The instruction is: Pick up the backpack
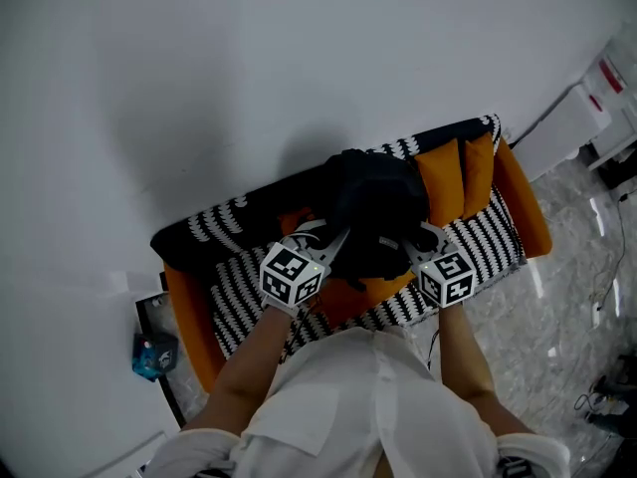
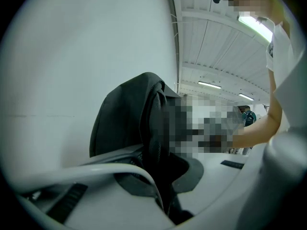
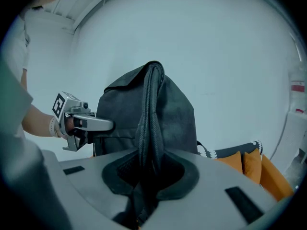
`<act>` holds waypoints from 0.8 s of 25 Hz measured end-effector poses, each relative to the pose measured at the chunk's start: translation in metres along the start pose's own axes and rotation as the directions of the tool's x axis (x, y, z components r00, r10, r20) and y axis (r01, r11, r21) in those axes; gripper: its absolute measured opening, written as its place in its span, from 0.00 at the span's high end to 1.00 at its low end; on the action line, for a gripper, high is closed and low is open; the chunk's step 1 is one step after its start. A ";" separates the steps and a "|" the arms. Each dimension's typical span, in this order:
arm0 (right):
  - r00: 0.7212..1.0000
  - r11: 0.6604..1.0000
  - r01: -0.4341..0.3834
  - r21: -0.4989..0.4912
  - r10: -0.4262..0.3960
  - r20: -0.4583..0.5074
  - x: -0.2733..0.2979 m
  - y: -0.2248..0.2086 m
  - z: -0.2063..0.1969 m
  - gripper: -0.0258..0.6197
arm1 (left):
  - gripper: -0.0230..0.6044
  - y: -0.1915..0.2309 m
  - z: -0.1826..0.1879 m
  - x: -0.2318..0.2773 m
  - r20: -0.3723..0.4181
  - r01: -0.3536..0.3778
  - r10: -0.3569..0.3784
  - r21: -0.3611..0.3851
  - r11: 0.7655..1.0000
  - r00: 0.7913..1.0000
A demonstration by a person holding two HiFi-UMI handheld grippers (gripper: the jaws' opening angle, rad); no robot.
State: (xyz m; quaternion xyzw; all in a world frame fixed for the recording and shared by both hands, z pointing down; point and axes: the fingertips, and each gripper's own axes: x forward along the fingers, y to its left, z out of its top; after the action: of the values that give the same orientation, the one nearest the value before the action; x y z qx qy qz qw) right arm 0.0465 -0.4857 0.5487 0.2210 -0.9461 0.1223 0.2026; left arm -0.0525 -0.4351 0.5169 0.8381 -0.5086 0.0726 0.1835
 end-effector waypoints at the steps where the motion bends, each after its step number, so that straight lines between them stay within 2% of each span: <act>1: 1.000 1.000 -0.002 -0.004 0.002 0.010 -0.004 0.002 0.004 0.85 | 0.91 -0.003 0.005 -0.003 0.008 0.002 -0.002 0.006 1.000 1.000; 9: 0.998 0.999 -0.013 -0.049 0.017 0.068 -0.034 0.019 0.034 0.85 | 0.91 -0.024 0.037 -0.026 0.066 0.010 -0.014 0.051 0.999 0.998; 20: 0.993 0.997 -0.017 -0.069 0.025 0.112 -0.056 0.035 0.054 0.85 | 0.91 -0.041 0.056 -0.047 0.091 0.007 -0.012 0.055 0.998 0.996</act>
State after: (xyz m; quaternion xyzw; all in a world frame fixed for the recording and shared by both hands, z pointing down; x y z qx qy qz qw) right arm 0.0587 -0.4516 0.4715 0.2106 -0.9619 0.0797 0.1550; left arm -0.0425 -0.4009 0.4410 0.8476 -0.5102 0.0473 0.1378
